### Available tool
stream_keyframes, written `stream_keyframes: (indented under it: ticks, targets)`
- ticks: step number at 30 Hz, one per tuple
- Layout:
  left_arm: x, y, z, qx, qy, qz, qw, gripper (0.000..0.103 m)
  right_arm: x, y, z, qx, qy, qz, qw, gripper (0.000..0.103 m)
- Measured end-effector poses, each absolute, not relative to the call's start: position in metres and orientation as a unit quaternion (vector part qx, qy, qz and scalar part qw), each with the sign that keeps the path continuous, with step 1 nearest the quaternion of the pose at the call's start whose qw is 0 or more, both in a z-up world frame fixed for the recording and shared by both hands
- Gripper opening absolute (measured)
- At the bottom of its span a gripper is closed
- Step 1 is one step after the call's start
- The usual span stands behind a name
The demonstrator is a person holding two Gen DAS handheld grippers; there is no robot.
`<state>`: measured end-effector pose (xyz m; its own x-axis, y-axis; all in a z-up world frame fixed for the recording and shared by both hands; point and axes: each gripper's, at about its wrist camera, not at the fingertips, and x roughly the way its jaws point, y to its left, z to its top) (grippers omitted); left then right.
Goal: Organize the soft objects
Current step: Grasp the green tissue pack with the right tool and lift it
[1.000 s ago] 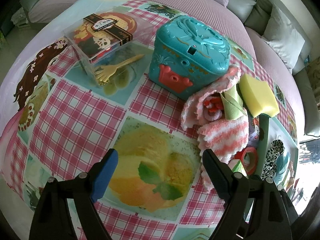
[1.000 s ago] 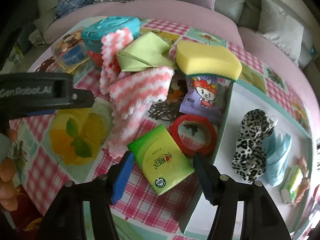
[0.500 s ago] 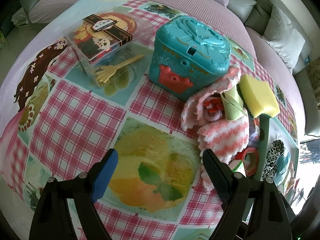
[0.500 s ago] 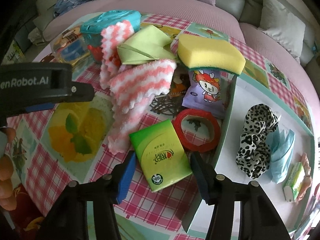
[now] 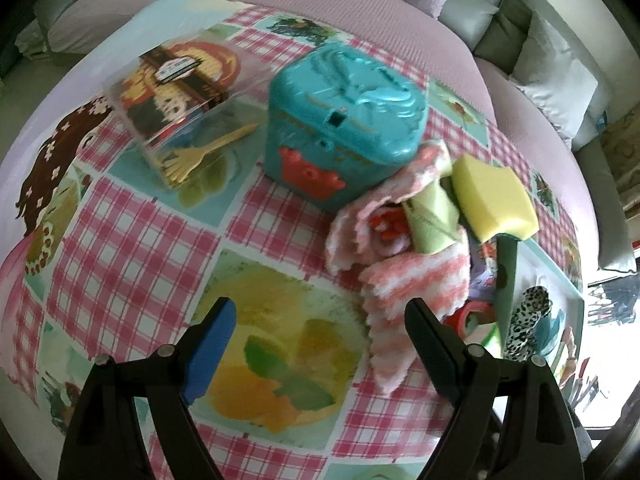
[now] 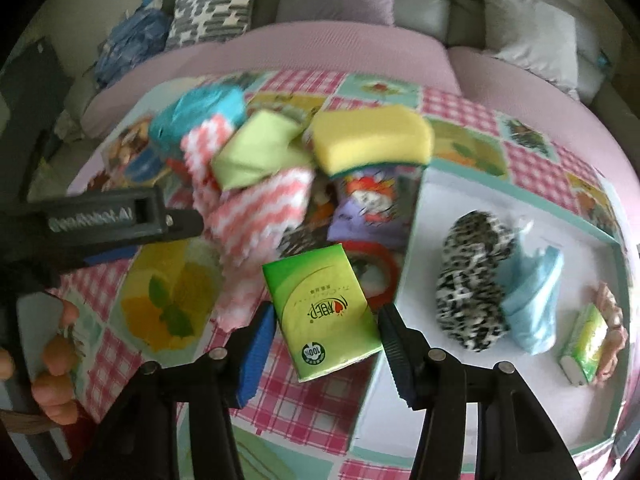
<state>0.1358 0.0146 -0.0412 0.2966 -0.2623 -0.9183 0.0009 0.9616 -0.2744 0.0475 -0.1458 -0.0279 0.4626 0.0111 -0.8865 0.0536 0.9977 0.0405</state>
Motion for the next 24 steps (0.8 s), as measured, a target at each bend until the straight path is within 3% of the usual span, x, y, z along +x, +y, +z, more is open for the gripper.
stream_keyframes:
  ticks: [14,15,17,24]
  targets:
    - [0.156,-0.031,-0.021,-0.117,0.556,-0.115,0.815,0.083,0.065,-0.202,0.014,0.087,0.479,-0.075,0.87,0.056]
    - [0.158,-0.034,-0.018,-0.119,0.55,-0.116,0.818,0.081,0.066,-0.203,0.015,0.089,0.478,-0.076,0.87,0.056]
    - [0.163,-0.036,-0.016,-0.129,0.546,-0.123,0.819,0.064,0.07,-0.205,0.014,0.095,0.479,-0.078,0.869,0.056]
    - [0.177,-0.044,-0.019,-0.135,0.539,-0.122,0.822,0.051,0.079,-0.21,0.007,0.111,0.48,-0.073,0.867,0.056]
